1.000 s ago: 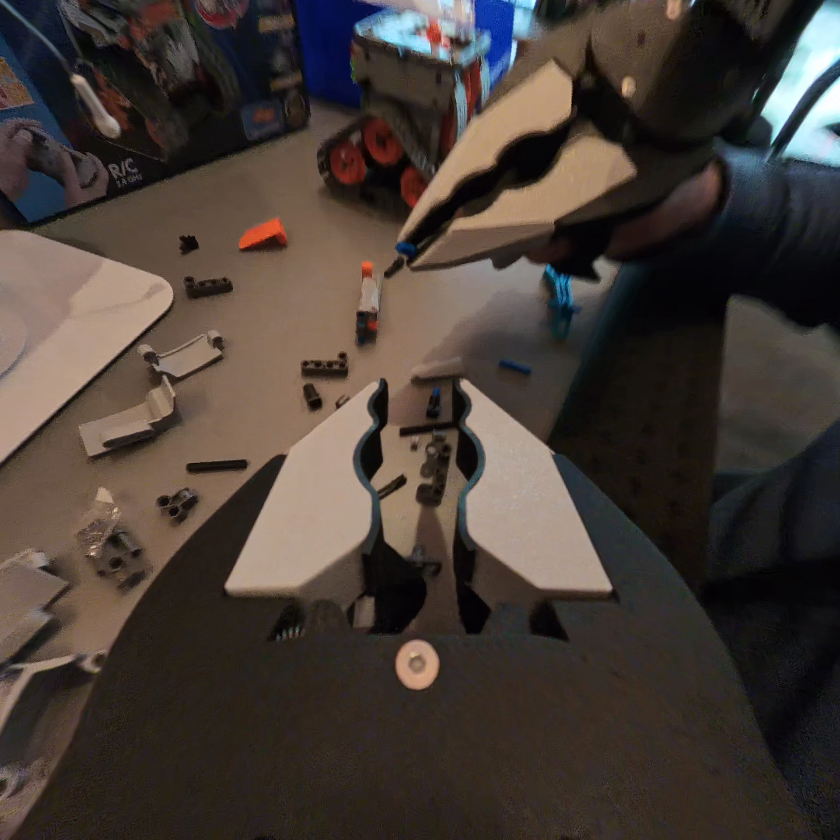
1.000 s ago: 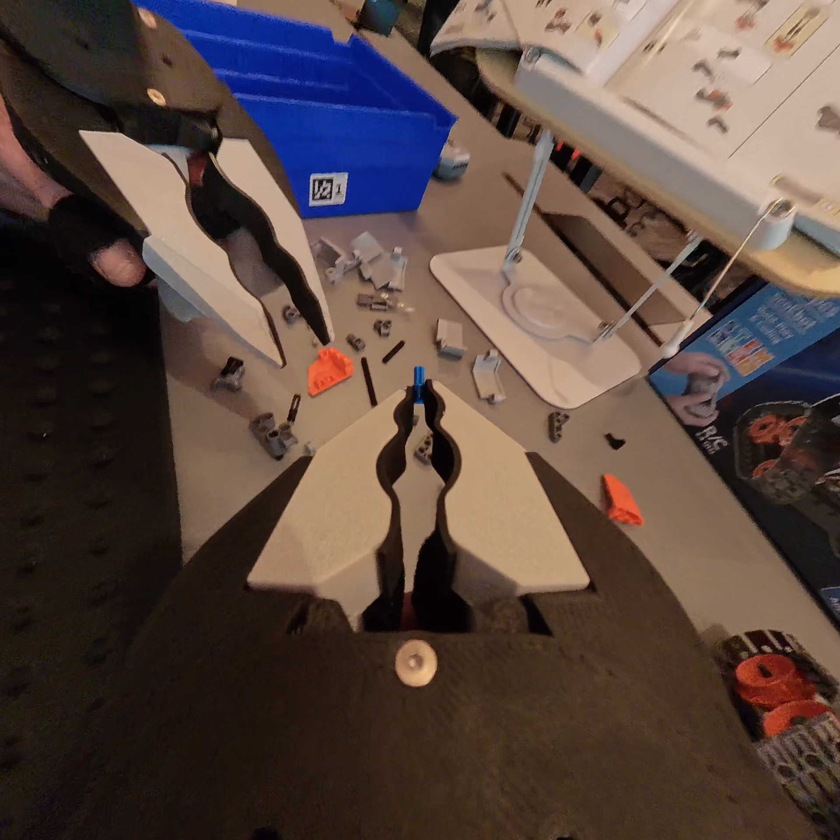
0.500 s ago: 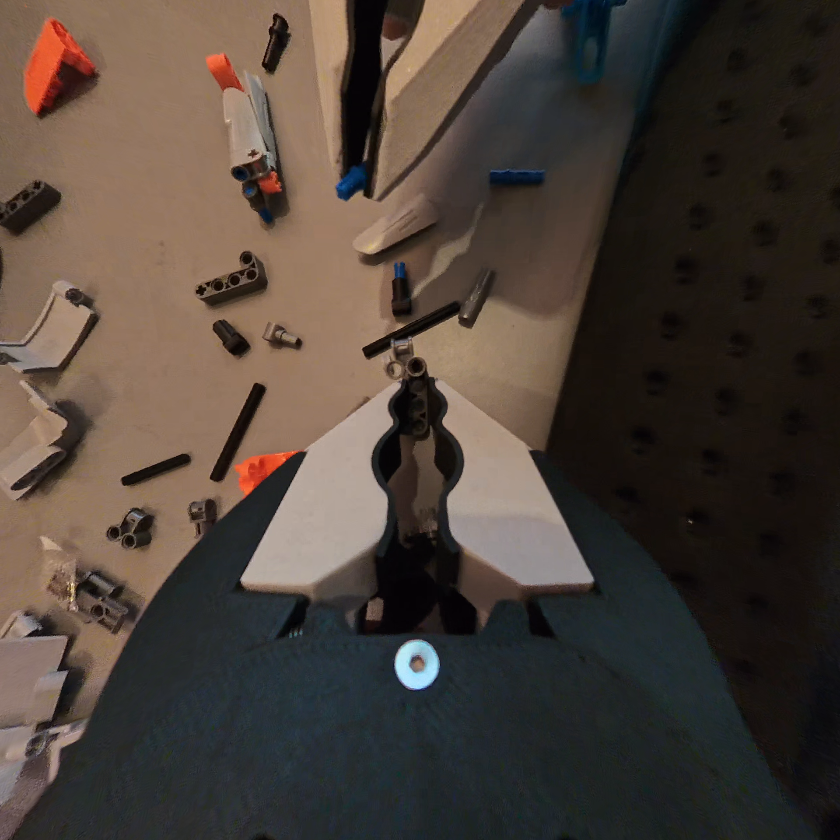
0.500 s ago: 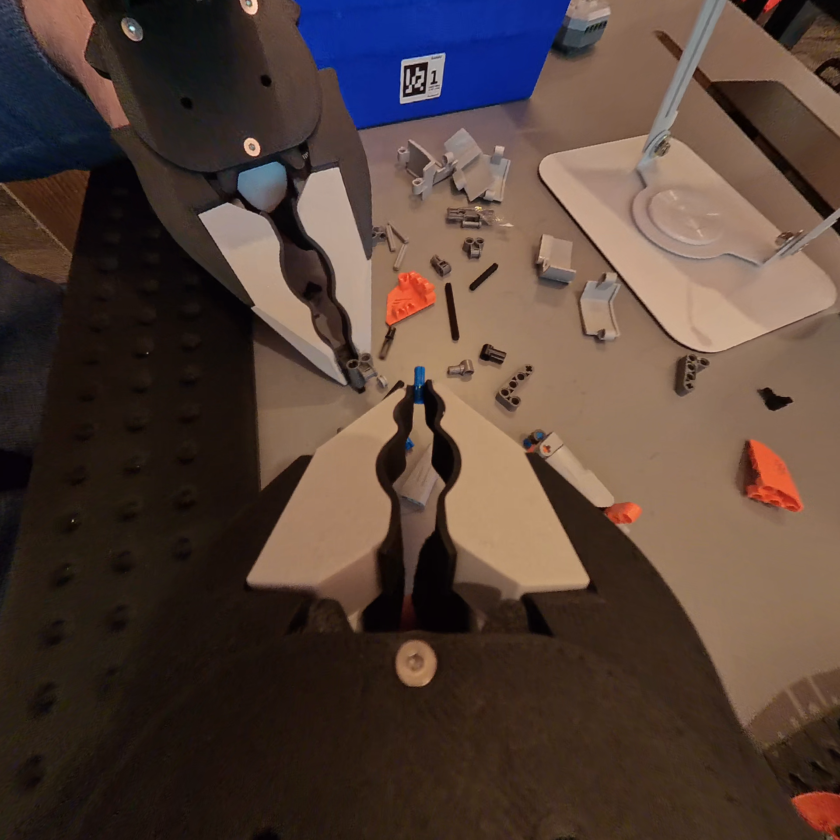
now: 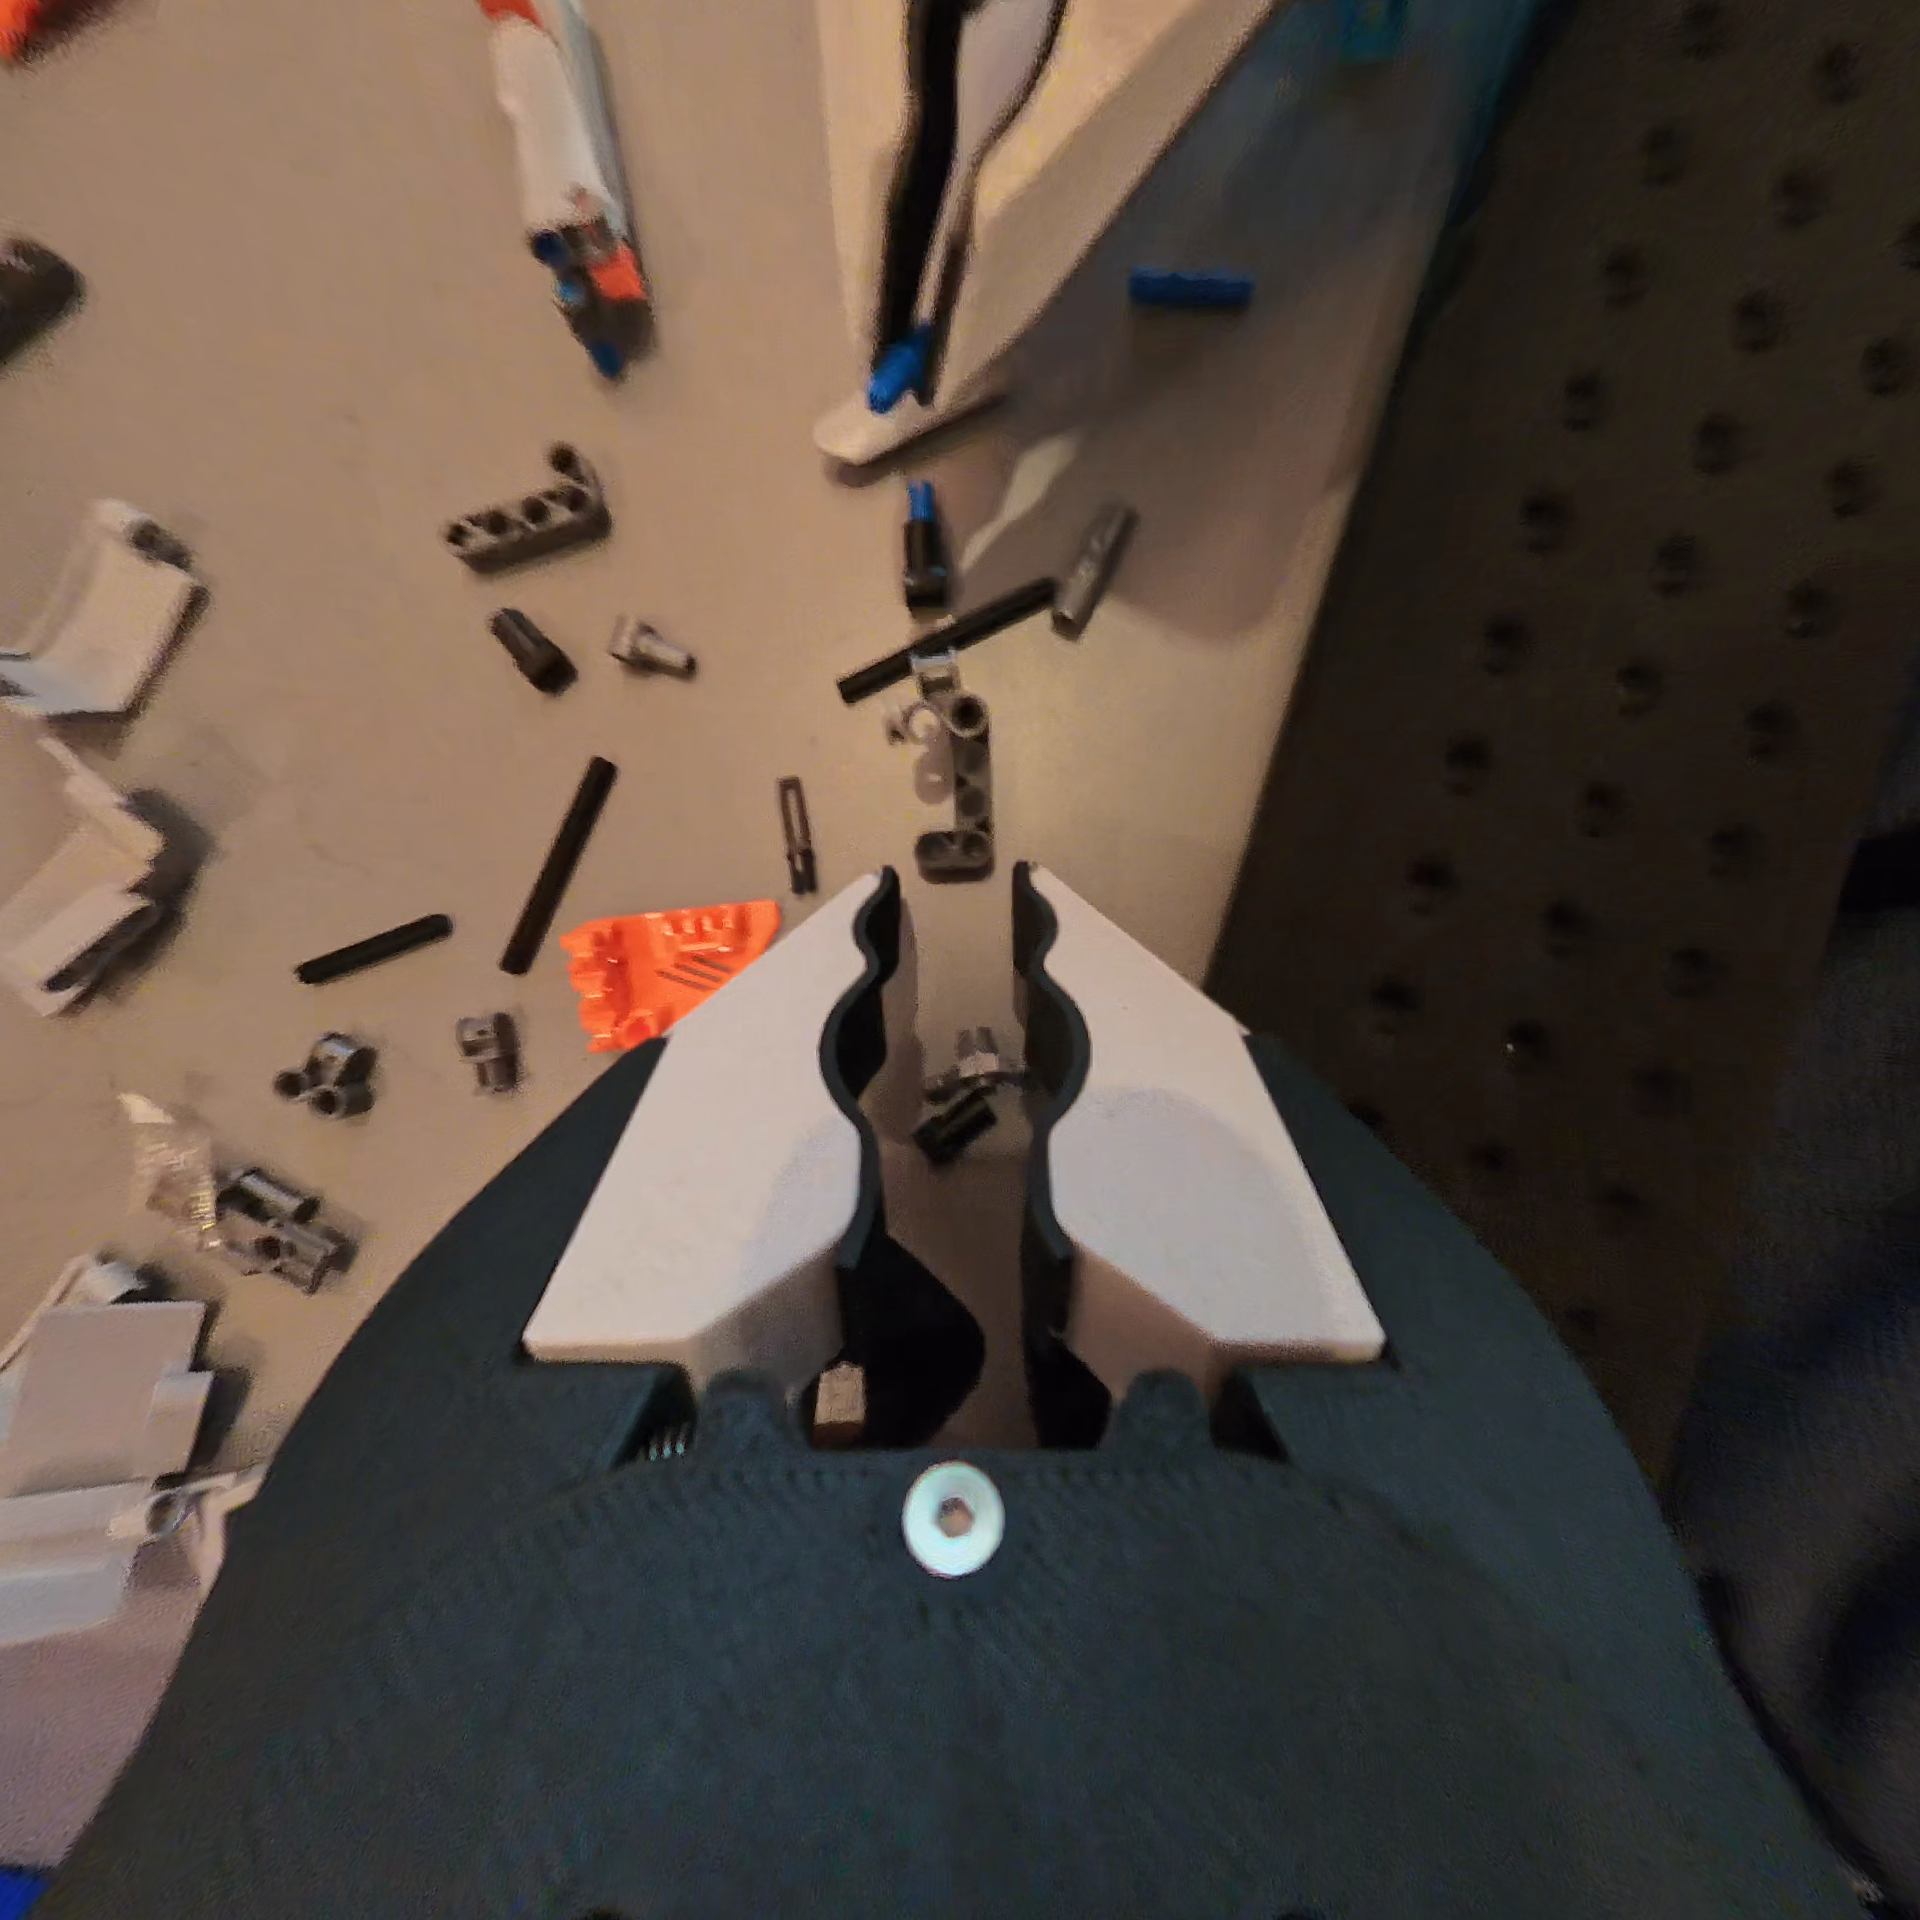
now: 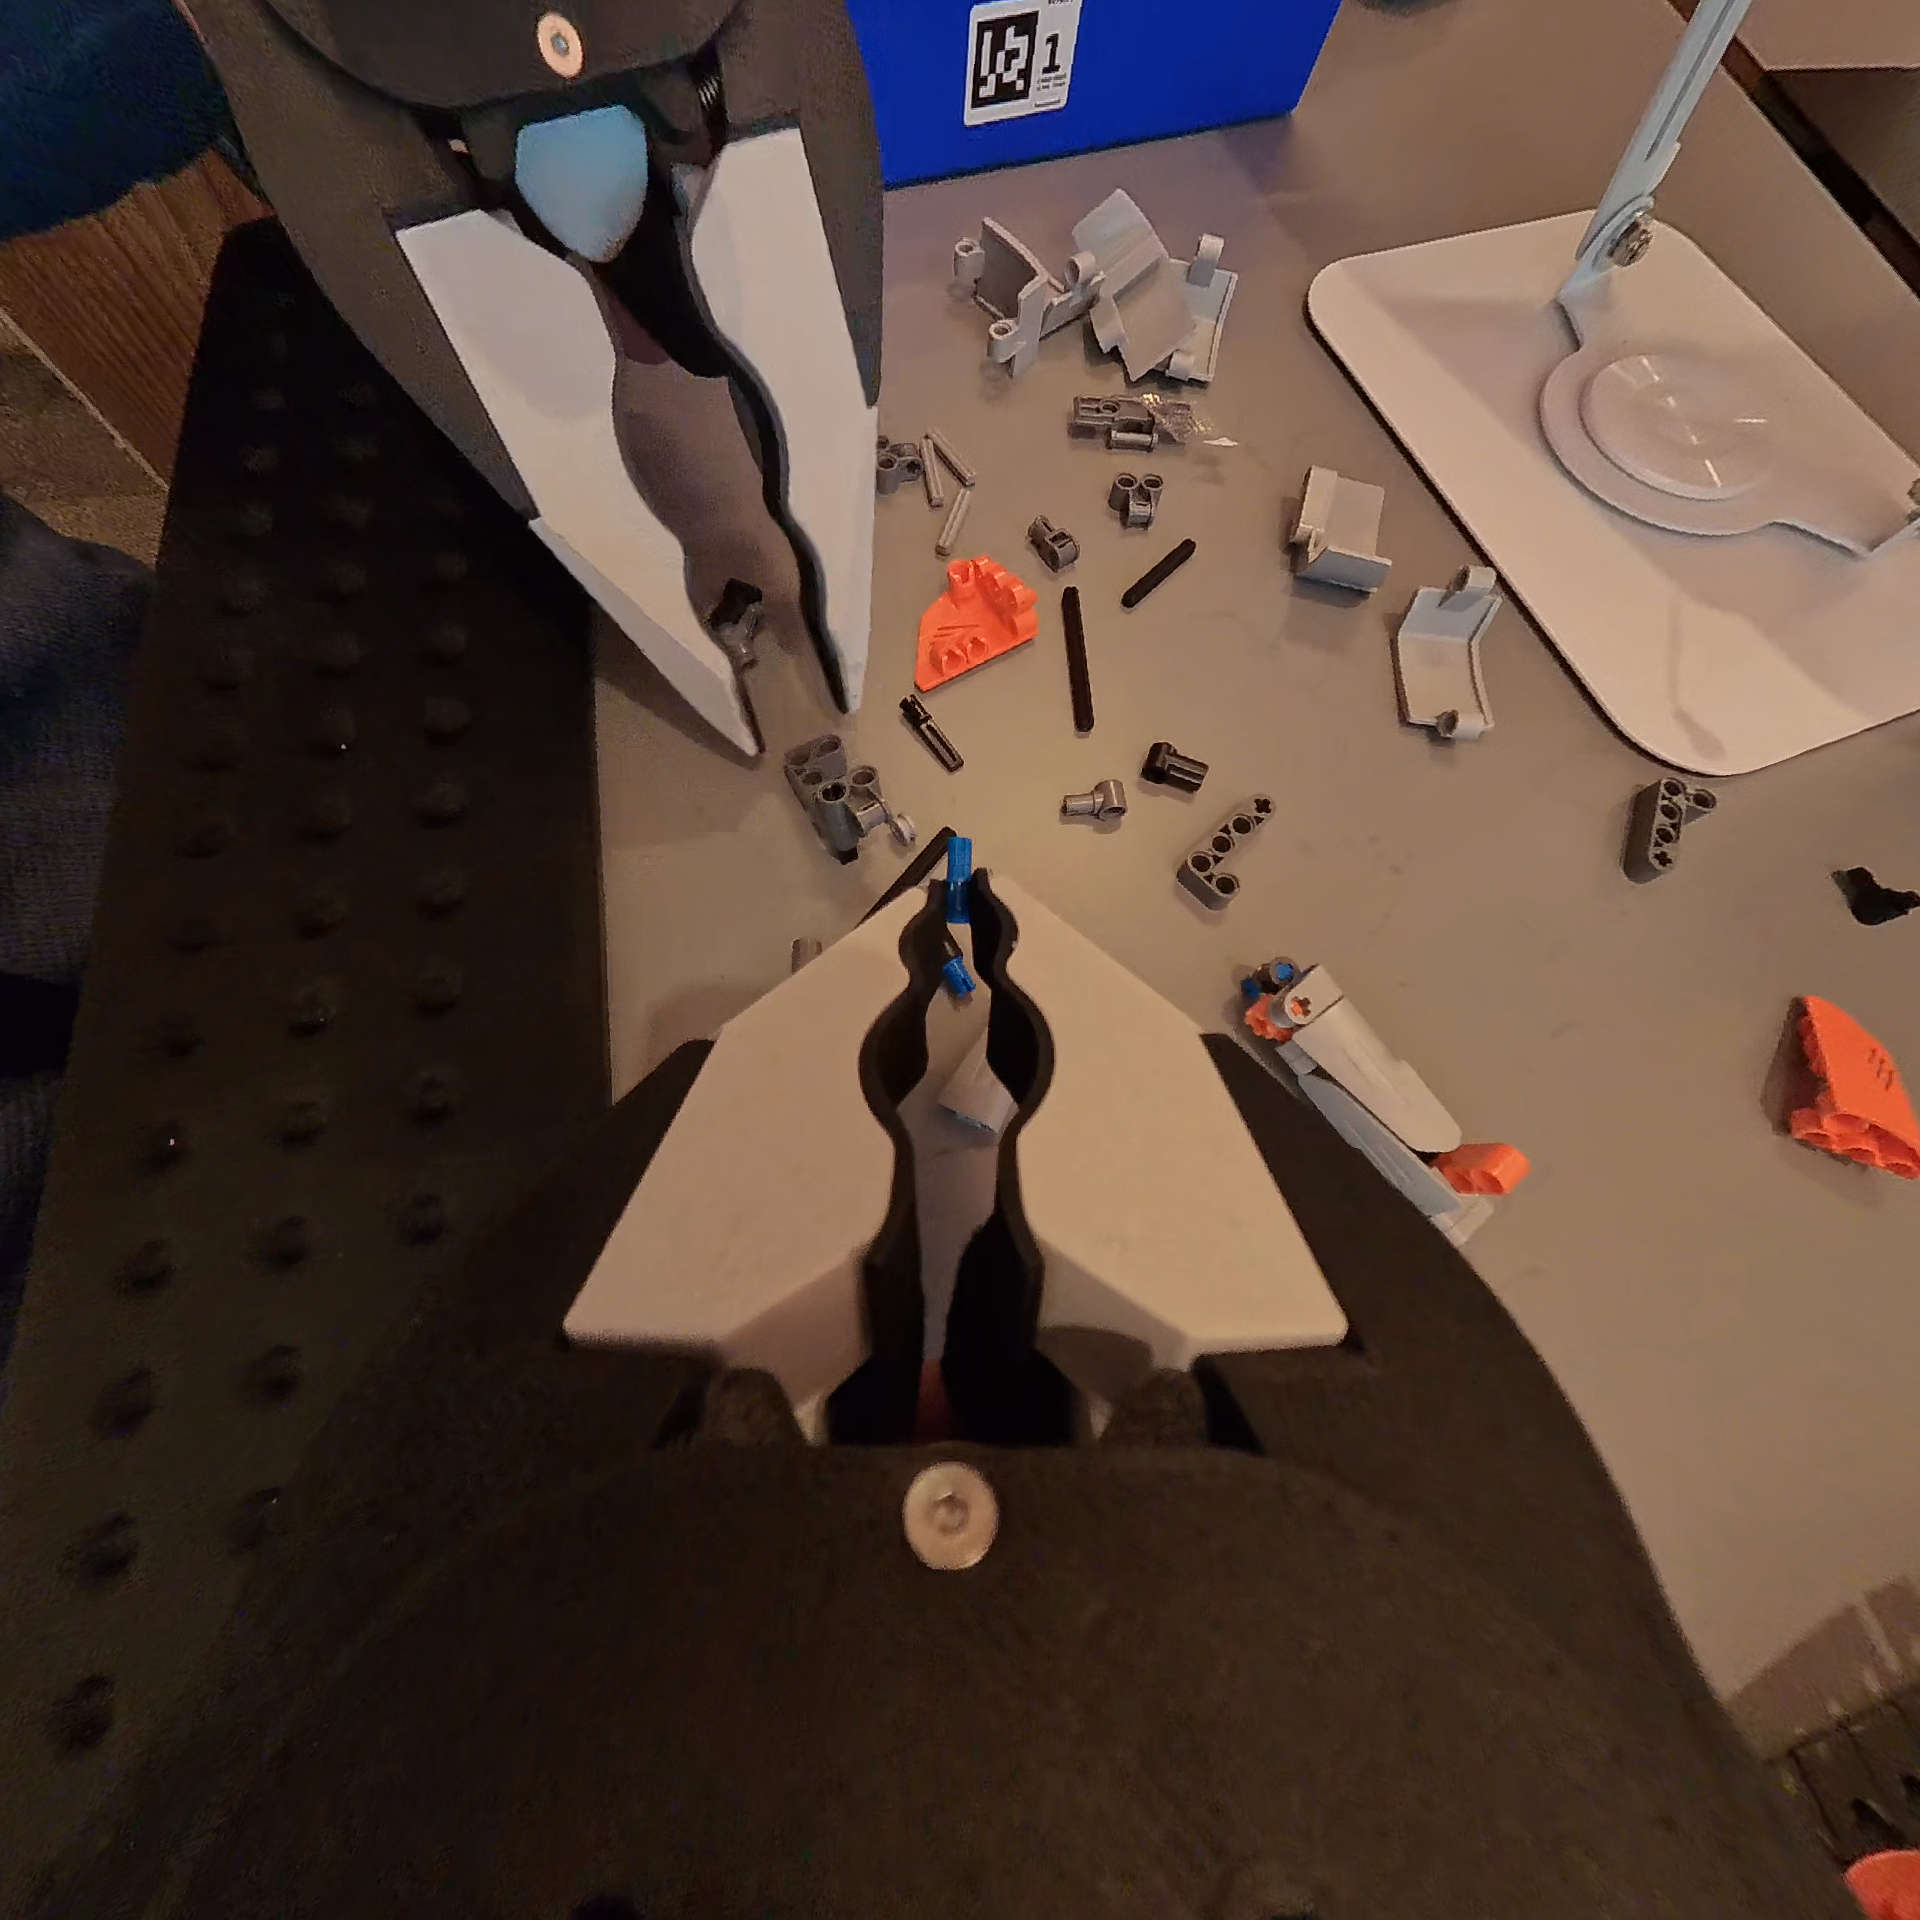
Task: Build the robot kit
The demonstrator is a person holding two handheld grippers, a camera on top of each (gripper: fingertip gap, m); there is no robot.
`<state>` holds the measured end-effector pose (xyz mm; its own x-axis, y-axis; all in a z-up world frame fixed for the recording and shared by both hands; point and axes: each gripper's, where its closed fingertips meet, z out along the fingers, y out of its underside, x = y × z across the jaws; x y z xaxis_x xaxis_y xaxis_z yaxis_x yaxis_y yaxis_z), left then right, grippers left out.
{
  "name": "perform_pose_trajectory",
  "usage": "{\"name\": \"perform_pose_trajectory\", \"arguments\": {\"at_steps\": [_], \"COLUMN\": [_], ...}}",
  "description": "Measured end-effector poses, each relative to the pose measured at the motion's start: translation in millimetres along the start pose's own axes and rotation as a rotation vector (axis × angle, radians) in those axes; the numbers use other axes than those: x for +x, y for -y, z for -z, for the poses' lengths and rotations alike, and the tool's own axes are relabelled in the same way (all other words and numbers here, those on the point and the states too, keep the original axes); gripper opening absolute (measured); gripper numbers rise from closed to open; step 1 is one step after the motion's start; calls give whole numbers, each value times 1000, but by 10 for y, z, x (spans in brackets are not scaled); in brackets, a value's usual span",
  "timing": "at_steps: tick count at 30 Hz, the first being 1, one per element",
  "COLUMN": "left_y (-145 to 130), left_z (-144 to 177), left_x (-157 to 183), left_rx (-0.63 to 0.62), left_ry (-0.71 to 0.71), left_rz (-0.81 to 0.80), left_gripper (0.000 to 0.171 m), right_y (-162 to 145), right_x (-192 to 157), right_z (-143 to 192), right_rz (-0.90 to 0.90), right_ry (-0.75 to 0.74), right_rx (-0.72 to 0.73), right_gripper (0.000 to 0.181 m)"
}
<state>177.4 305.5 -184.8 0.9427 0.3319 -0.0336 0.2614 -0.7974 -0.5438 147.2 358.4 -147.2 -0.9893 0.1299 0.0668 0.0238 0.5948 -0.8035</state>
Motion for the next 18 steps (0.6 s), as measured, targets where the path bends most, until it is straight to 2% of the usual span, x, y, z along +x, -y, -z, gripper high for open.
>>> {"name": "perform_pose_trajectory", "arguments": {"at_steps": [2, 8, 11, 13, 18], "left_y": [-28, 187, 229, 149, 68], "left_z": [-62, -44, 54, 39, -119], "left_x": [66, 438, 160, -1, 166], "left_rx": [-32, 73, 114, 70, 18], "left_ry": [-18, -170, -50, 8, -89], "left_rz": [-20, -49, -60, -78, -100], "left_gripper": [17, 15, 19, 21, 19], "right_y": [-9, -52, -103, -124, -143], "right_x": [-2, -21, -41, -51, -58], "right_z": [-1, 13, 16, 18, 11], "right_rz": [1, 4, 4, 5, 7], "right_ry": [2, 20, 30, 34, 38], "right_rx": [-4, -18, -35, -41, -51], "right_gripper": [2, 2, 2, 2, 2]}}
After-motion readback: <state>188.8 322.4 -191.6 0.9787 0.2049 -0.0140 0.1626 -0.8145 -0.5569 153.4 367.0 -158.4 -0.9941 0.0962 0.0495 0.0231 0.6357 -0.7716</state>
